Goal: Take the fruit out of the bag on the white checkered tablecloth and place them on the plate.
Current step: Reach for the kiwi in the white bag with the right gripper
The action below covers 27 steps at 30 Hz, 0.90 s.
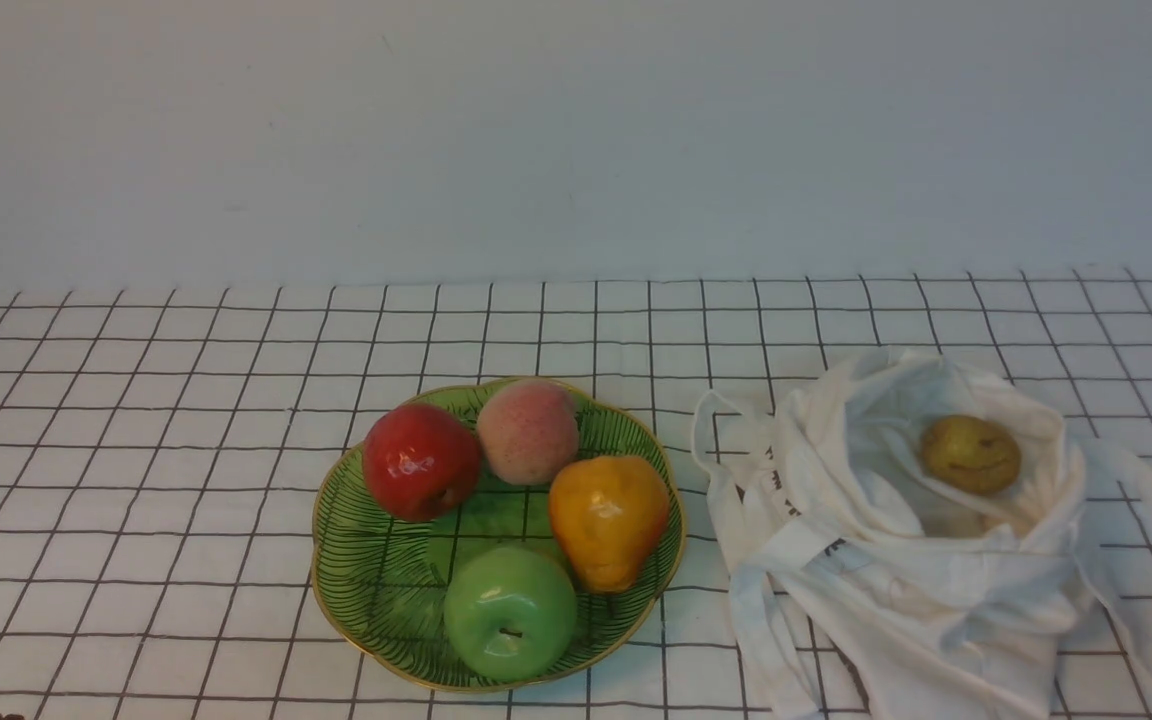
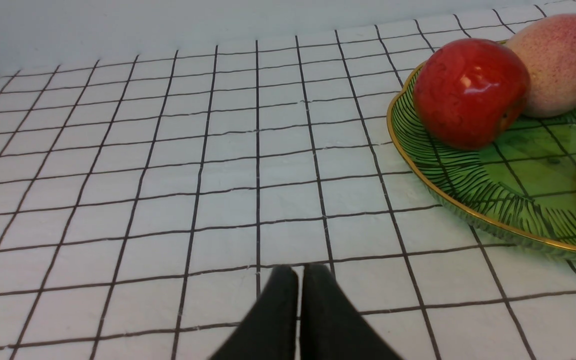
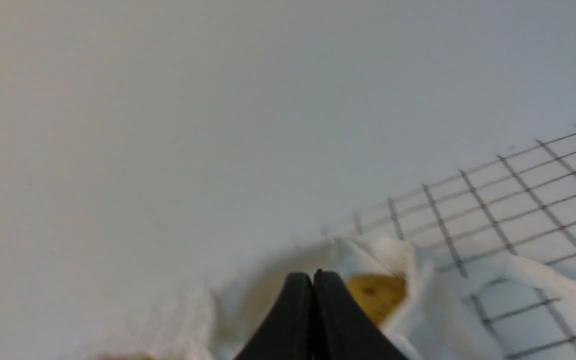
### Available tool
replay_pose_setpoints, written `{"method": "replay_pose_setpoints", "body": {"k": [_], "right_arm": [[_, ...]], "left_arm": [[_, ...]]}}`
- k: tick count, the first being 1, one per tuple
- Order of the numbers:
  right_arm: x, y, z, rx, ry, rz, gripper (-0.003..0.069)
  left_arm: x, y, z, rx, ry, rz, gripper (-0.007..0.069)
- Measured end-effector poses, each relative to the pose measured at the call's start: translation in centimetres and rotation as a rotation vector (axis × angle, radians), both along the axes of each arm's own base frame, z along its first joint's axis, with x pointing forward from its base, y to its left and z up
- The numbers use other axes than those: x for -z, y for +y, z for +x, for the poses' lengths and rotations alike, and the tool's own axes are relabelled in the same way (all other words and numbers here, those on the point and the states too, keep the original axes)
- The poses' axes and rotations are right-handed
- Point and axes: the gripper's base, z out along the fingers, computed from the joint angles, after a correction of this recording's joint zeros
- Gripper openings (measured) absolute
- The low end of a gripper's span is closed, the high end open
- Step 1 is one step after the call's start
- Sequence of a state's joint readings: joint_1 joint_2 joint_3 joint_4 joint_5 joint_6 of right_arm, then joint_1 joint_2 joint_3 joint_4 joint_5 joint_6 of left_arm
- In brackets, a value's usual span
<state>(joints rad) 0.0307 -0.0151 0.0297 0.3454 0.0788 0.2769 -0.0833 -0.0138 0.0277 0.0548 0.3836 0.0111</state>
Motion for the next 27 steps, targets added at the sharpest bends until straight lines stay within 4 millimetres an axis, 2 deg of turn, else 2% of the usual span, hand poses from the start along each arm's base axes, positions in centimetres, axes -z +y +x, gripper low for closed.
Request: {"method": "replay_pose_setpoints", "body": {"k": [2, 11, 13, 16, 18, 19, 21, 24, 25, 27], "right_arm": [[-0.5, -0.2, -0.1, 0.01, -0.052, 0.148, -0.0014], [-1.3, -0.6, -0.2, 0.031, -0.123, 0.261, -0.0014], [-2.6, -0.3, -0.4, 0.003, -0.12, 0.188, -0.0014], [-7.0, 0.6, -0.4, -0.078, -0.023, -0.061, -0.0014], [-9.3, 1.0, 0.7, -0.124, 0.123, -0.186, -0.0014], [-9.8, 1.2, 1.2, -0.136, 0.176, -0.218, -0.0014], [-11.3, 1.4, 3.5, -0.183, 0.378, -0.331, -0.0014], [-11.9, 1.7, 6.3, -0.245, 0.565, -0.449, -0.0014], [-12.1, 1.9, 8.2, -0.29, 0.661, -0.521, -0.0014], [-12.0, 2.1, 10.9, -0.345, 0.752, -0.591, -0.0014]], "left_arm": [[0.0, 0.0, 0.0, 0.0, 0.0, 0.0, -0.0008], [0.0, 0.0, 0.0, 0.0, 0.0, 0.0, -0.0008], [0.0, 0.0, 0.0, 0.0, 0.0, 0.0, -0.0008], [0.0, 0.0, 0.0, 0.0, 0.0, 0.0, -0.0008], [0.0, 0.0, 0.0, 0.0, 0.0, 0.0, -0.0008], [0.0, 0.0, 0.0, 0.0, 0.0, 0.0, -0.0008], [0.0, 0.0, 0.0, 0.0, 0.0, 0.0, -0.0008], [0.0, 0.0, 0.0, 0.0, 0.0, 0.0, -0.0008], [0.0, 0.0, 0.0, 0.0, 0.0, 0.0, -0.0008], [0.0, 0.0, 0.0, 0.0, 0.0, 0.0, -0.0008]]}}
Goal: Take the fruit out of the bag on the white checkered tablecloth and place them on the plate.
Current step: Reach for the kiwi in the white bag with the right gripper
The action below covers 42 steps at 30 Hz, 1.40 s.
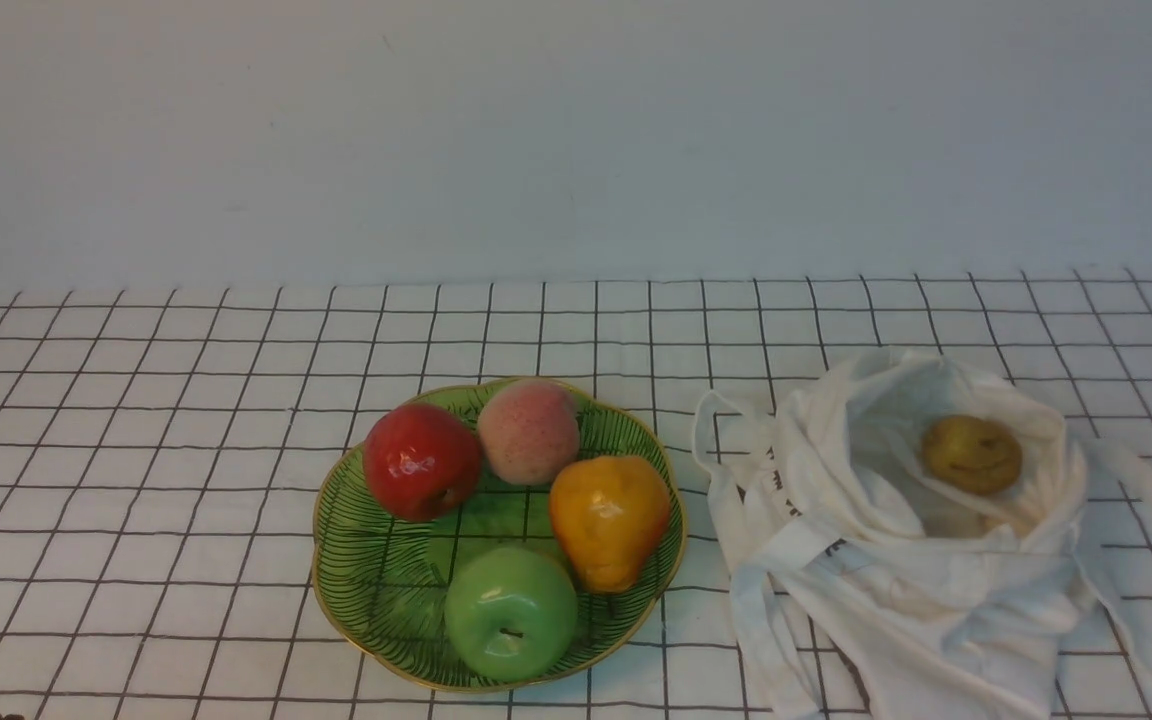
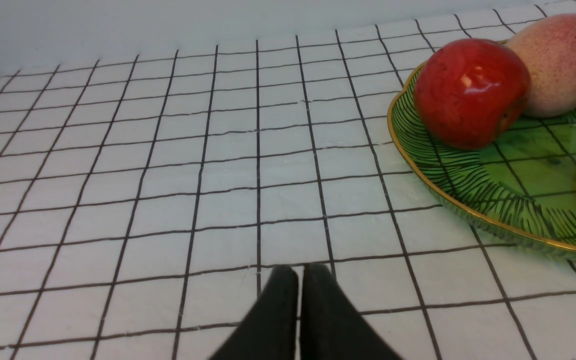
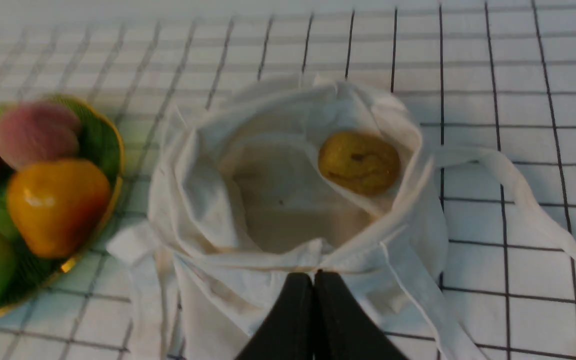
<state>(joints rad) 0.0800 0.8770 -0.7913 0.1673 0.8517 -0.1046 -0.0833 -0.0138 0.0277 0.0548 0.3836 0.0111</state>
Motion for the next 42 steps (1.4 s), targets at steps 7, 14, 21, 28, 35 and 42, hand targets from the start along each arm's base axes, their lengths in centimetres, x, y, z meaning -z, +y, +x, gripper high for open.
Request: {"method": "replay_pose_setpoints", "body": {"k": [7, 14, 21, 28, 35, 42], "right_arm": [[3.6, 1.1, 9.8, -0.137, 0.247, -0.102, 0.0031], [8.8, 3.1, 15.9, -0.247, 0.392, -0.225, 0.0237], [13.4, 3.9, 19.8, -0.25, 0.448, -0.363, 0.0501], [15.3, 3.6, 20.9, -0.26, 0.423, -0.461, 0.0569], [15.1, 3.9, 21.6, -0.27, 0.345, -0.472, 0.0492], [14.6, 3.9, 21.2, -0.252, 0.372, -0.449, 0.0379]], "left_arm": [[0.0, 0.0, 0.0, 0.0, 0.0, 0.0, -0.0008], [0.0, 0.0, 0.0, 0.0, 0.0, 0.0, -0.0008], [0.0, 0.0, 0.0, 0.0, 0.0, 0.0, -0.0008], [0.0, 0.0, 0.0, 0.0, 0.0, 0.0, -0.0008], [0.0, 0.0, 0.0, 0.0, 0.0, 0.0, -0.0008], [0.0, 0.0, 0.0, 0.0, 0.0, 0.0, -0.0008]]}}
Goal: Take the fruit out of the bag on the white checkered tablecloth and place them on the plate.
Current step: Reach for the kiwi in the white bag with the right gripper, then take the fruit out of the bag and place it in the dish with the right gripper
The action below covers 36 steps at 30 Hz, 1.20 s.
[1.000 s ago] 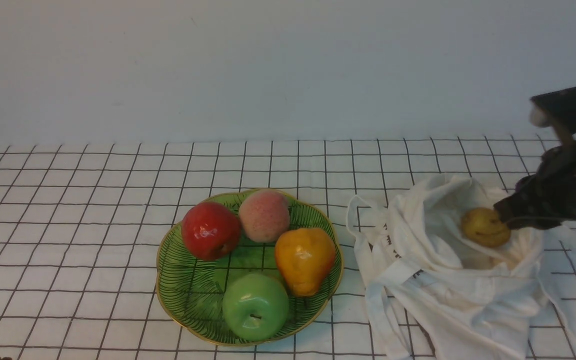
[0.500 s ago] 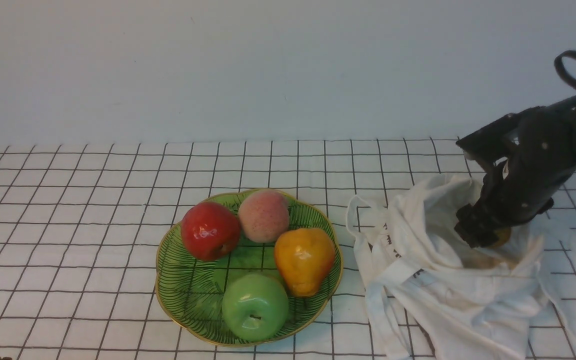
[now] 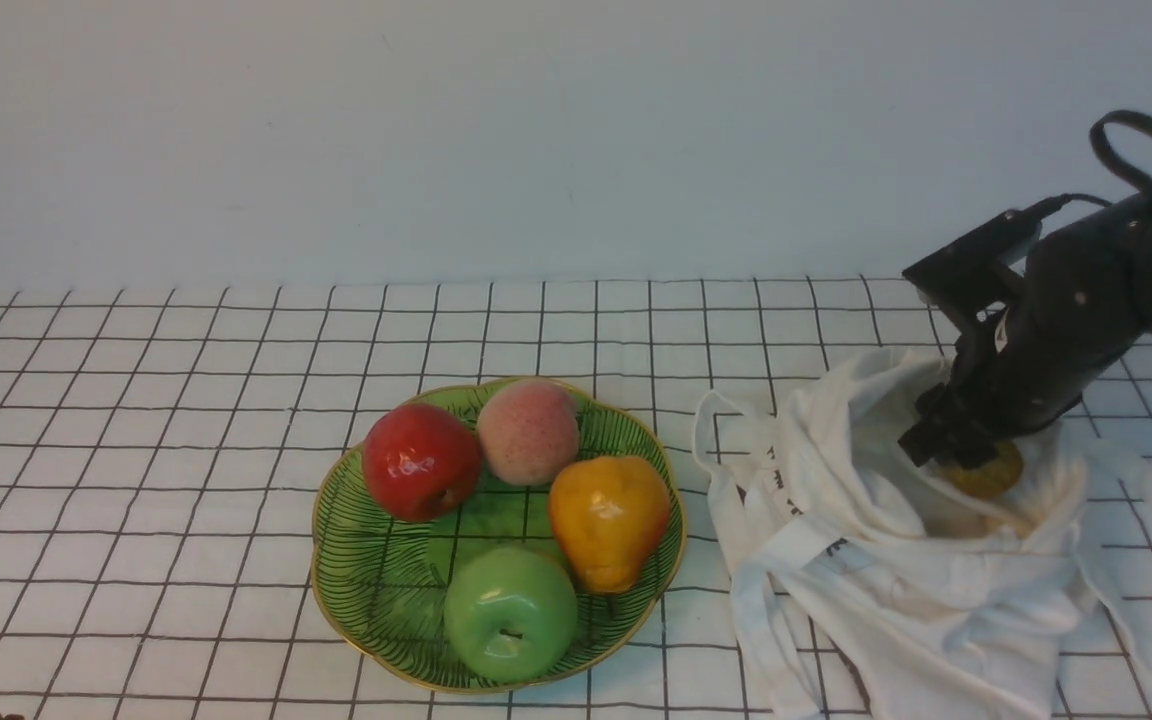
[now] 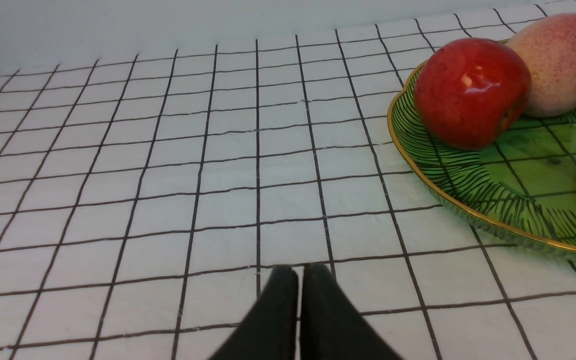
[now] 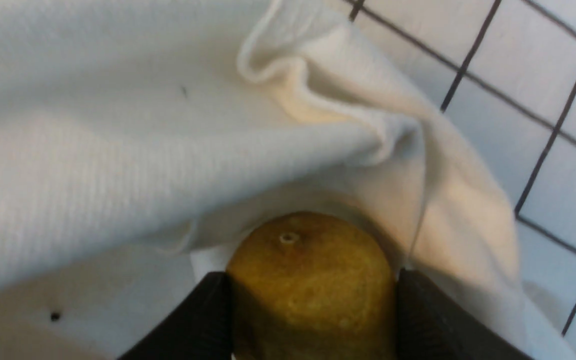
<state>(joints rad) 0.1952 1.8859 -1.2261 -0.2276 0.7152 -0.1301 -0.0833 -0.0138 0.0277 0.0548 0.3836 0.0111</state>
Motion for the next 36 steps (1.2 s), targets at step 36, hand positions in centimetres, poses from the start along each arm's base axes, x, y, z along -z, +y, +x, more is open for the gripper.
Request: {"method": "replay_pose_setpoints", "body": {"k": [36], "right_arm": [[-4.5, 22.9, -6.8, -0.326, -0.184, 0.635, 0.0486]], "left_arm": [[0.0, 0.0, 0.0, 0.0, 0.0, 0.0, -0.0008]]}}
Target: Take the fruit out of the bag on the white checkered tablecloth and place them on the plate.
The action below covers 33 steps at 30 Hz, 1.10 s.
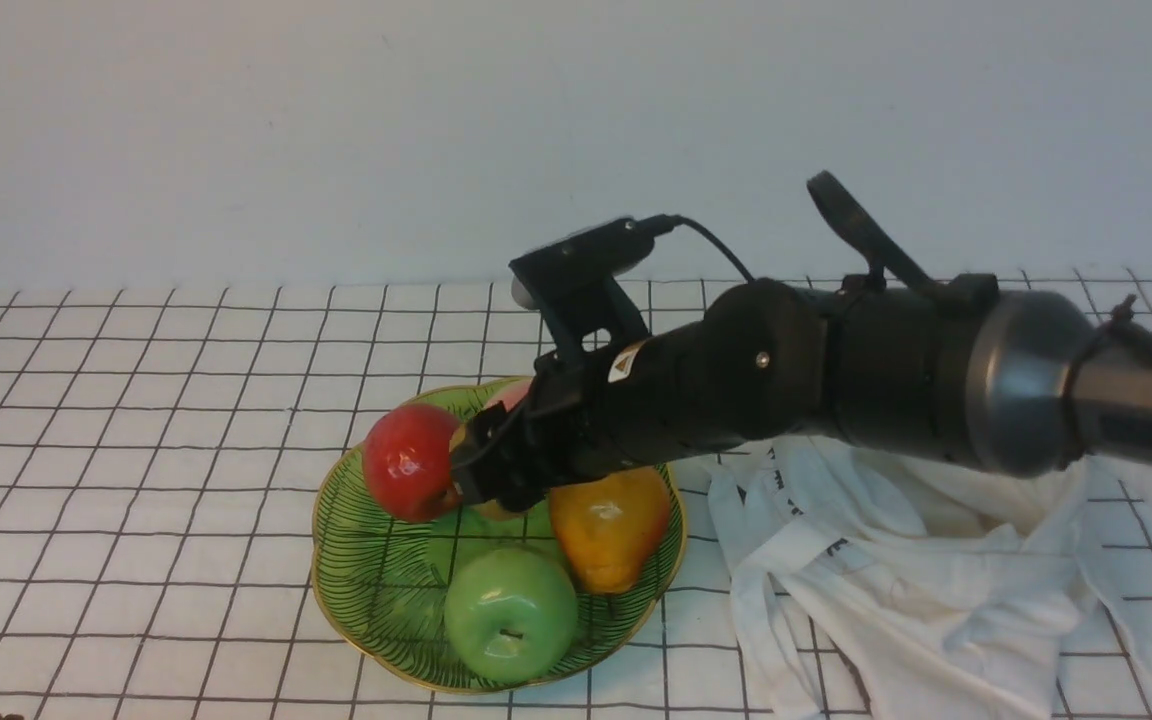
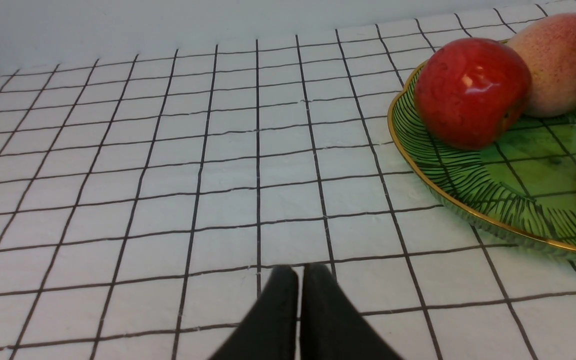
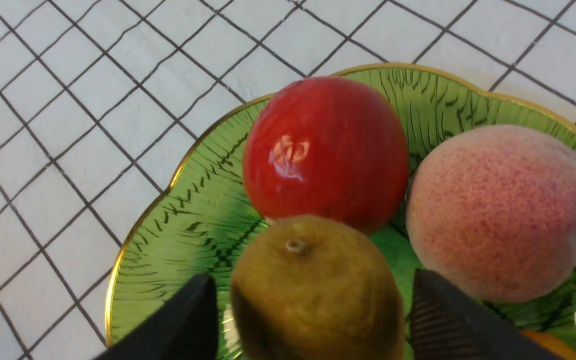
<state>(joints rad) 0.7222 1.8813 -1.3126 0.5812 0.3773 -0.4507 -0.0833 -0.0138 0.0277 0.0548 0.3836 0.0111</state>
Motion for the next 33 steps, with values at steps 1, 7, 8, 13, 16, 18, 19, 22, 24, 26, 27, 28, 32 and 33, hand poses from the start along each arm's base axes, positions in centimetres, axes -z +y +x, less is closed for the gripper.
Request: {"method": "replay_pose_setpoints", "body": {"k": [1, 7, 8, 13, 16, 18, 19, 22, 24, 26, 27, 28, 32, 33], "right_arm": [[0.0, 0.0, 0.0, 0.0, -0.001, 0.001, 0.0527], [-0.1, 0.1, 0.1, 0.001, -0.005, 0.004, 0.0679], [-0.2, 0.1, 0.1, 0.0, -0.006, 0.003, 0.0684], [-2.6, -0.7, -0.5, -0.033, -0.072, -0.011, 0.0682], [-7.8, -3.3, -1.6, -0.01, -0.139, 0.017, 0.0577], [-11.0, -5.6, -2.5, 0.028, -0.176, 0.033, 0.0479], [-12.8, -7.0, -3.1, 0.052, -0.198, 0.036, 0.0414], [-16.8, -10.8, -5.3, 0.119, -0.255, 0.029, 0.0237], [-19.5, -13.8, -7.5, 0.182, -0.303, 0.022, 0.0104], [-21.5, -16.1, -9.6, 0.241, -0.347, 0.024, 0.0043], [-23.3, -18.4, -12.0, 0.299, -0.393, 0.036, 0.0012], [-24.7, -20.2, -14.3, 0.342, -0.442, 0.053, 0.0001], [-27.1, -25.7, -21.9, 0.474, -0.567, 0.176, -0.0013], [-27.1, -27.1, -24.1, 0.502, -0.607, 0.224, -0.0013]], "left_arm": [[0.0, 0.0, 0.0, 0.0, 0.0, 0.0, -0.0008], [0.0, 0.0, 0.0, 0.0, 0.0, 0.0, -0.0008], [0.0, 0.0, 0.0, 0.0, 0.0, 0.0, -0.0008], [0.0, 0.0, 0.0, 0.0, 0.0, 0.0, -0.0008], [0.0, 0.0, 0.0, 0.0, 0.0, 0.0, -0.0008], [0.0, 0.0, 0.0, 0.0, 0.0, 0.0, -0.0008], [0.0, 0.0, 0.0, 0.0, 0.0, 0.0, -0.0008], [0.0, 0.0, 0.0, 0.0, 0.0, 0.0, -0.0008], [0.0, 0.0, 0.0, 0.0, 0.0, 0.0, -0.0008], [0.0, 0.0, 0.0, 0.0, 0.0, 0.0, -0.0008], [0.0, 0.0, 0.0, 0.0, 0.0, 0.0, -0.0008], [0.0, 0.0, 0.0, 0.0, 0.0, 0.0, -0.0008], [0.0, 0.0, 0.0, 0.0, 0.0, 0.0, -0.0008], [0.0, 0.0, 0.0, 0.0, 0.0, 0.0, -0.0008]]}}
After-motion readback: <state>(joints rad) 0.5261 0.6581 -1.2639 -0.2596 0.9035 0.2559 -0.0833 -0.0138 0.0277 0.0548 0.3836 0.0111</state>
